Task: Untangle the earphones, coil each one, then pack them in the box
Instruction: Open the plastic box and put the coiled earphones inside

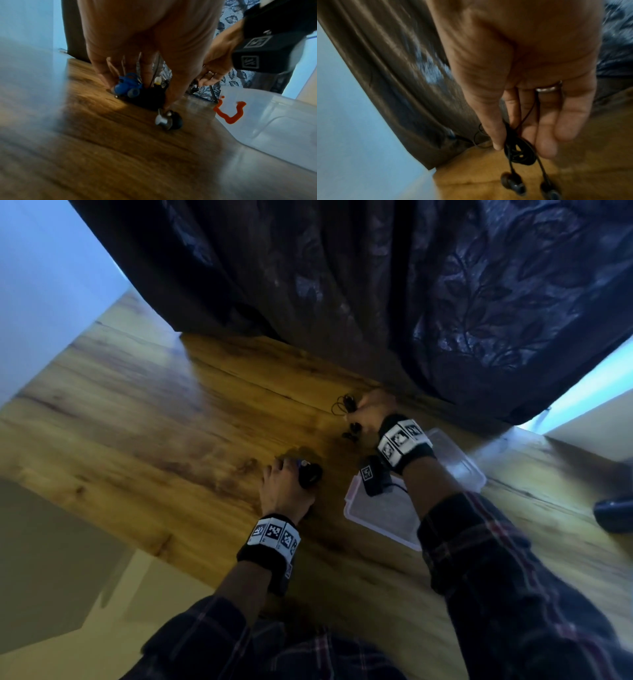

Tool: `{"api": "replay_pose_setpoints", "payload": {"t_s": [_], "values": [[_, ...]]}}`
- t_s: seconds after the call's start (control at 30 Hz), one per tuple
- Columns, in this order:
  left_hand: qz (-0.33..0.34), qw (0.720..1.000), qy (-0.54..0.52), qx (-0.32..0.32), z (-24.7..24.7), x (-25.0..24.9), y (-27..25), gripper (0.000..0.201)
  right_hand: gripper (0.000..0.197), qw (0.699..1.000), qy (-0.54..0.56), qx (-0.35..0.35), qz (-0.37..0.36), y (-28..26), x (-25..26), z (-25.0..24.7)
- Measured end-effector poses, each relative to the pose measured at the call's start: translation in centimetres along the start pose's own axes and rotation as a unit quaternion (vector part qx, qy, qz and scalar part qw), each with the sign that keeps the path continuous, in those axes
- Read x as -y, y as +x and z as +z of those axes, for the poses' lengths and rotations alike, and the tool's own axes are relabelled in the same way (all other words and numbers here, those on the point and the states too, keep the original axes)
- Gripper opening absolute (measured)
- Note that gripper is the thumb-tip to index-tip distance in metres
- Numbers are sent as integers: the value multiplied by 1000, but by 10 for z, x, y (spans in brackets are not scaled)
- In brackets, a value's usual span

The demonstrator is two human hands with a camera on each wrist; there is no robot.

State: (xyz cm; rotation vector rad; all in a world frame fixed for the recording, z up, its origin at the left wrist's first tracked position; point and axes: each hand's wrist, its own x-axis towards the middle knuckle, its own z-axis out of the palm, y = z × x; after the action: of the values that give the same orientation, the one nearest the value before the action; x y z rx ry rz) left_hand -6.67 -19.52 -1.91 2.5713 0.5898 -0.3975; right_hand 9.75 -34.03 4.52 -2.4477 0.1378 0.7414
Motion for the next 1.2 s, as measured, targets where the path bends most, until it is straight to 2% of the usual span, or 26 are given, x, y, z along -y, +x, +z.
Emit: {"api": "replay_pose_setpoints", "payload": {"t_s": [0.17,0.3,0.4,0.53,0.7,0.83,1.0,1.13,1.2], "values": [[6,998,-57,-10,-2,3,4,55,20,992,48,-105,-59,-64,-34,-26],[32,996,-81,-9,-11,2,3,38,20,980,83,-175,-51,-117,-78,-21],[54,991,-113,-44,-26,-16,-10,25,18,974,124,-187,-14,-133,-114,-2],[113,979,-162,-51,-34,-59,-36,24,24,955,201,-214,30,-144,-147,28],[153,976,-156,-14,-8,-99,-59,30,23,954,160,-250,36,-154,-153,48],[186,980,-71,-11,23,-111,-64,28,28,960,111,-246,73,-148,-156,71],[239,966,94,-28,46,-107,-61,43,25,967,-75,-235,60,-151,-145,77],[272,930,247,-26,48,-110,-63,19,8,959,-167,-228,22,-149,-142,82],[278,919,280,-9,45,-111,-62,17,12,959,-205,-197,12,-147,-141,83]]}}
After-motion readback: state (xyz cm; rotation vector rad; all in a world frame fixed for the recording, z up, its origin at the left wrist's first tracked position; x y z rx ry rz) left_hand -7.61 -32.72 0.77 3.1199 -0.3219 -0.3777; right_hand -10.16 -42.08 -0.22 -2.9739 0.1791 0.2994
